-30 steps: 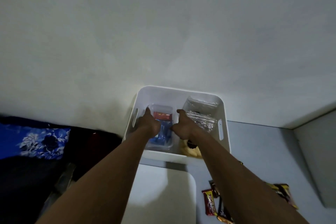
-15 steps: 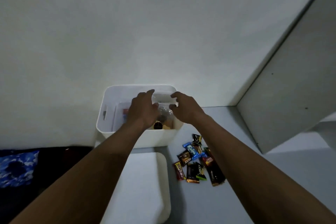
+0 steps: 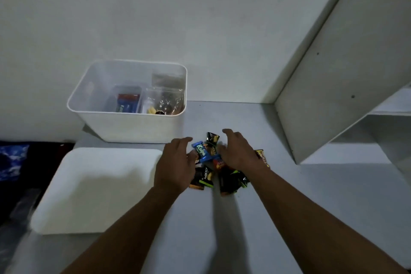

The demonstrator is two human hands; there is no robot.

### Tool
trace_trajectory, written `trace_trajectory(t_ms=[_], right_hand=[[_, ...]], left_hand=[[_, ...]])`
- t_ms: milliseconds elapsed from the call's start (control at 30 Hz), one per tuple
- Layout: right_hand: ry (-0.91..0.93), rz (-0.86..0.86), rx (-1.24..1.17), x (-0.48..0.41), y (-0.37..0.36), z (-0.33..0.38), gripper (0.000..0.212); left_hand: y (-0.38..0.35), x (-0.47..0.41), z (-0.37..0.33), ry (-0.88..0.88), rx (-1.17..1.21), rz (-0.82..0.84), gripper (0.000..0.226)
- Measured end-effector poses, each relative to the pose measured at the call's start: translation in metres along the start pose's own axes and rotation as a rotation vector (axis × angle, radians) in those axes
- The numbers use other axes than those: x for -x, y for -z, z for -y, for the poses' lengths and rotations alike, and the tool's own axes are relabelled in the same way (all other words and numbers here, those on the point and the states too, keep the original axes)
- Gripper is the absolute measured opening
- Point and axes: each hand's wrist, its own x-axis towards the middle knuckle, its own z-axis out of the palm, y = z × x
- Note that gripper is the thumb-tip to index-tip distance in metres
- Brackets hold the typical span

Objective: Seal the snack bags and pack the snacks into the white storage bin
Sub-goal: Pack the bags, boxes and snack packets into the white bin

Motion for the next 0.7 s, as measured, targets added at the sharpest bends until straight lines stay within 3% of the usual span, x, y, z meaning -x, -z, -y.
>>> trace_trajectory(t_ms=[100, 233, 333, 433, 533, 700], right_hand=[[-0.041, 0.042, 0.102, -0.014, -0.028, -0.037, 0.07], [-0.099, 0.12, 0.237, -0.027, -0.064, -0.069, 0.072], [-0.023, -0.042, 0.325, -0.028, -0.078, -0.076, 0.057], [0.071, -0.223, 0.369, -0.027, -0.084, -0.081, 0.042], [0.151, -0.296, 0.421, -0.028, -0.085, -0.089, 0.037], [0.14, -0.217, 0.424, -0.029, -0.082, -0.099, 0.064]], left_hand=[[-0.048, 0.006, 0.018, -0.011, -0.045, 0.057, 0.06], [-0.105, 0.01, 0.042, 0.064, -0.313, 0.209, 0.093], [-0.124, 0.017, 0.045, 0.097, -0.434, 0.227, 0.087], [-0.129, 0.022, 0.047, 0.049, -0.547, 0.142, 0.068], [-0.127, 0.017, 0.048, 0.017, -0.579, 0.098, 0.06], [-0.131, 0.011, 0.05, 0.024, -0.586, 0.069, 0.065]])
